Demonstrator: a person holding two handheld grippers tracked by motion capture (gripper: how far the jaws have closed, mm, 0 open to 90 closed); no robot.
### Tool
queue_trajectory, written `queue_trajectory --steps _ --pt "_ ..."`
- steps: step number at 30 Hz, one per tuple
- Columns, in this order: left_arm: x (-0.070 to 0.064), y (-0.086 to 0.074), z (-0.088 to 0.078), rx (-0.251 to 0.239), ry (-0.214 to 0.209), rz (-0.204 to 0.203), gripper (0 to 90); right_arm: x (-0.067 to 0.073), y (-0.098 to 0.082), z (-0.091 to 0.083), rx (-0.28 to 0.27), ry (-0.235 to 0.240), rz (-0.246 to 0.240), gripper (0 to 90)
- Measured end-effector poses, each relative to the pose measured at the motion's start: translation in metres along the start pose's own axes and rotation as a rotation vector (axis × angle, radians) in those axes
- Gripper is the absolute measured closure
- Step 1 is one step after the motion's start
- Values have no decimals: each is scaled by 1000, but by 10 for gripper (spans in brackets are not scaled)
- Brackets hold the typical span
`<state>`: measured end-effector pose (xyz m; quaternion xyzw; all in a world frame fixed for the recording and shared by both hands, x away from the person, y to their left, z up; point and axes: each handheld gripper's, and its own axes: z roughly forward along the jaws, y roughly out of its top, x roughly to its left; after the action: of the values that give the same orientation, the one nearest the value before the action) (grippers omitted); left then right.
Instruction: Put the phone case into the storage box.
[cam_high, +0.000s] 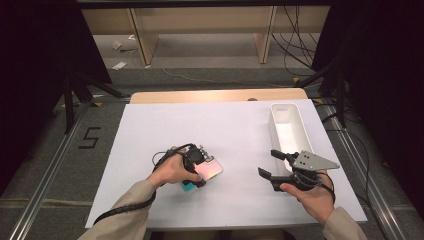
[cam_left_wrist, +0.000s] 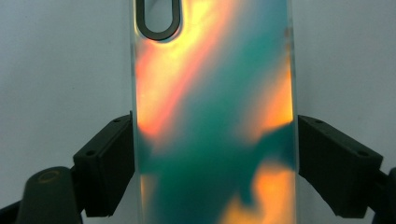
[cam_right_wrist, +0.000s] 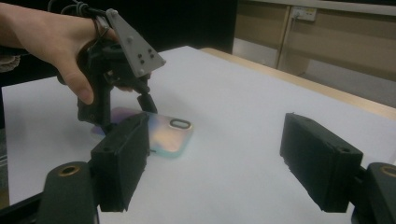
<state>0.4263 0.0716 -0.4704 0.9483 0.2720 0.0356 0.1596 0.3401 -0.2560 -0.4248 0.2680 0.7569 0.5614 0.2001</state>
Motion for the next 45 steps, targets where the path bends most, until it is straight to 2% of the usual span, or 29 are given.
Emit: queue_trajectory --steps 10,17,20,24,29,35,41,45 --pt "0 -1 0 -8 0 -3 168 0 0 0 1 -2 -1 250" --pt "1 -4 -2 -19 -5 -20 169 0 1 -1 1 -5 -2 244" --pt "2 -7 -4 -31 -18 -31 169 0 1 -1 -1 -7 -1 236" --pt "3 -10 -8 -56 -9 -33 169 1 1 0 -4 -9 0 233" --pt "2 -9 -14 -103 3 -28 169 1 1 0 -4 -10 1 232" --pt "0 -9 -22 -186 19 -56 169 1 2 0 -9 -12 1 226" --pt "1 -11 -28 -299 36 -85 169 3 4 1 -6 -20 5 209" --pt "0 -11 -31 -375 68 -100 168 4 5 5 -12 -21 9 203"
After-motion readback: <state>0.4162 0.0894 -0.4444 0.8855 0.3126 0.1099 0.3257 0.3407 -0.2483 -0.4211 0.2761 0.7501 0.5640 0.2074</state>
